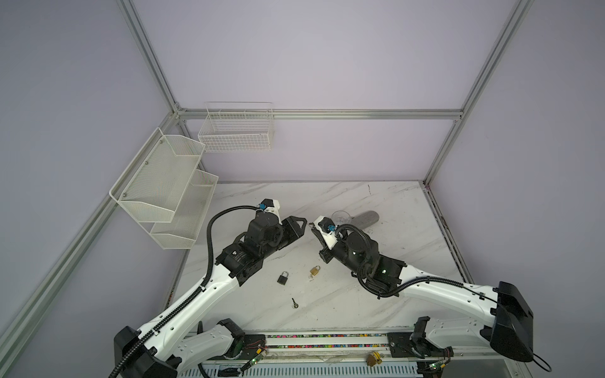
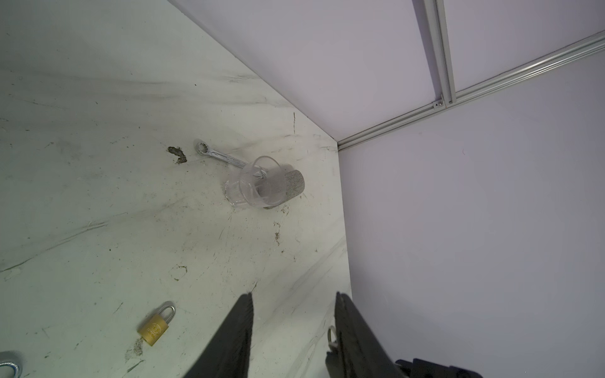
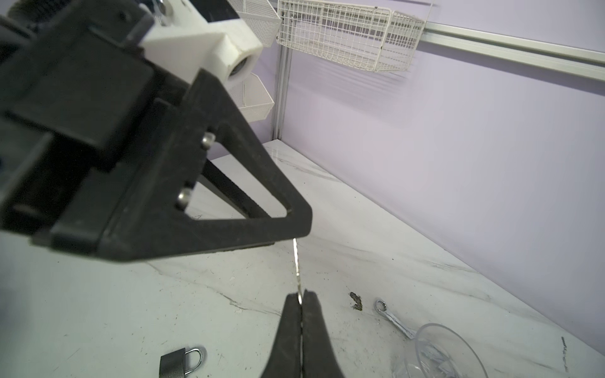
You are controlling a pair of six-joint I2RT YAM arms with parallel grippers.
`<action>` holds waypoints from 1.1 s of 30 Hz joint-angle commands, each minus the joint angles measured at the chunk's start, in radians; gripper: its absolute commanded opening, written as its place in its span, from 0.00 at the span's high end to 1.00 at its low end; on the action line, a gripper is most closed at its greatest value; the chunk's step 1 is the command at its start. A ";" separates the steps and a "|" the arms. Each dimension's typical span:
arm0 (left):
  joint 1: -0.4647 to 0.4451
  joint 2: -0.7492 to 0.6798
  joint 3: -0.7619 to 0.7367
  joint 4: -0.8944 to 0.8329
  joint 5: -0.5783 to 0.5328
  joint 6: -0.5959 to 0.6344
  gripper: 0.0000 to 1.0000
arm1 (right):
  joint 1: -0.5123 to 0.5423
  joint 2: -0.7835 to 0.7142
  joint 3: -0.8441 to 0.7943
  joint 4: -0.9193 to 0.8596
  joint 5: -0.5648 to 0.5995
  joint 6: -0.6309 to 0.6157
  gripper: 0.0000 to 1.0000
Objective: Unlock with the key
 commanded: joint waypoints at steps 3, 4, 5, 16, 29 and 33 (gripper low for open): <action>0.003 0.001 0.121 0.016 -0.001 -0.051 0.58 | 0.023 0.024 0.043 0.035 0.054 -0.069 1.00; 0.004 0.002 0.120 0.021 0.000 -0.055 0.58 | 0.028 0.027 0.043 0.036 0.061 -0.073 1.00; 0.003 0.004 0.120 0.024 0.002 -0.056 0.58 | 0.030 0.030 0.045 0.036 0.066 -0.076 1.00; 0.003 0.037 0.131 0.038 0.023 -0.079 0.67 | 0.041 0.053 0.061 0.067 0.103 -0.105 1.00; 0.005 0.072 0.150 0.045 0.026 -0.096 0.81 | 0.052 0.081 0.081 0.072 0.138 -0.144 1.00; 0.010 0.073 0.151 0.040 0.017 -0.096 0.85 | 0.055 0.104 0.084 0.068 0.158 -0.158 1.00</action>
